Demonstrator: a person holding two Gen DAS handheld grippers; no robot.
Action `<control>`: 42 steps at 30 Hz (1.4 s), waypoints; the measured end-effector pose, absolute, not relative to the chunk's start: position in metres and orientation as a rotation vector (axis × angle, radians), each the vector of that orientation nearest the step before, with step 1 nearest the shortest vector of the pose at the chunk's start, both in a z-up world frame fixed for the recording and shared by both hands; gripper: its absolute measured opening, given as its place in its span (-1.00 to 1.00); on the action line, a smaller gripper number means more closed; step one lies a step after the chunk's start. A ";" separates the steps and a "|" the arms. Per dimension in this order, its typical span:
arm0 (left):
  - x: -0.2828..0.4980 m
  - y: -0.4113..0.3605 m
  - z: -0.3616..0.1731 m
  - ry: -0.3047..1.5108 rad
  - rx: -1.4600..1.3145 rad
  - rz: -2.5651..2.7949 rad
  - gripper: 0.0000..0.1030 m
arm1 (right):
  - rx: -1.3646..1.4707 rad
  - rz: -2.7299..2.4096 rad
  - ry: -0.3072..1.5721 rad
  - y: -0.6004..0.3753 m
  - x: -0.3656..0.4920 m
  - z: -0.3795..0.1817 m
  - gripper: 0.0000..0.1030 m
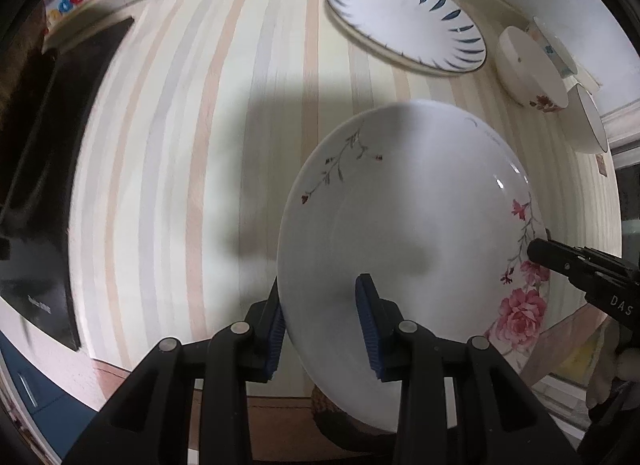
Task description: Organize plates and bowls
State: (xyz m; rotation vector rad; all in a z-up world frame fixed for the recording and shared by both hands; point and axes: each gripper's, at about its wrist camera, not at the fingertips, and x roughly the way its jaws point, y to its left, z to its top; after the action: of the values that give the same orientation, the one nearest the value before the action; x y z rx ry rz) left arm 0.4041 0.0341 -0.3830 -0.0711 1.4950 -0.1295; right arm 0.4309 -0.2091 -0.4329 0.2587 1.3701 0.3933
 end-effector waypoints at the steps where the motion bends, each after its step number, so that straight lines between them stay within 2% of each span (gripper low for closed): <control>1: 0.403 0.035 -0.386 1.504 -0.078 -0.129 -0.40 | 0.258 0.393 1.372 -0.210 0.431 -0.434 -0.74; 15: 0.394 0.037 -0.394 1.533 -0.064 -0.138 -0.40 | 0.275 0.372 1.435 -0.214 0.435 -0.429 -0.70; 20: 0.394 0.050 -0.371 1.493 -0.075 -0.120 -0.40 | 0.279 0.365 1.460 -0.227 0.435 -0.422 -0.70; 25: 0.425 0.057 -0.328 1.402 -0.112 -0.109 -0.39 | 0.283 0.372 1.389 -0.242 0.458 -0.370 -0.69; 27: 0.456 0.059 -0.318 1.365 -0.139 -0.109 -0.39 | 0.280 0.388 1.330 -0.240 0.485 -0.343 -0.61; 29: 0.487 0.067 -0.318 1.341 -0.170 -0.107 -0.39 | 0.267 0.397 1.281 -0.232 0.518 -0.324 -0.31; 31: 0.520 0.068 -0.326 1.343 -0.184 -0.094 -0.39 | 0.207 0.401 1.246 -0.220 0.557 -0.318 -0.27; 36: 0.582 0.065 -0.374 1.419 -0.228 -0.081 -0.39 | 0.059 0.318 1.297 -0.197 0.661 -0.356 -0.27; 42: 0.606 0.048 -0.419 1.511 -0.225 -0.124 -0.39 | -0.016 0.298 1.402 -0.190 0.703 -0.407 -0.27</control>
State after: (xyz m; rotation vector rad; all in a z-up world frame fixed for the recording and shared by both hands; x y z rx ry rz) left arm 0.6057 0.0483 -0.4191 -0.2247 1.5111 -0.1241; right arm 0.7034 -0.1904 -0.4073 -0.0162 1.4024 0.2978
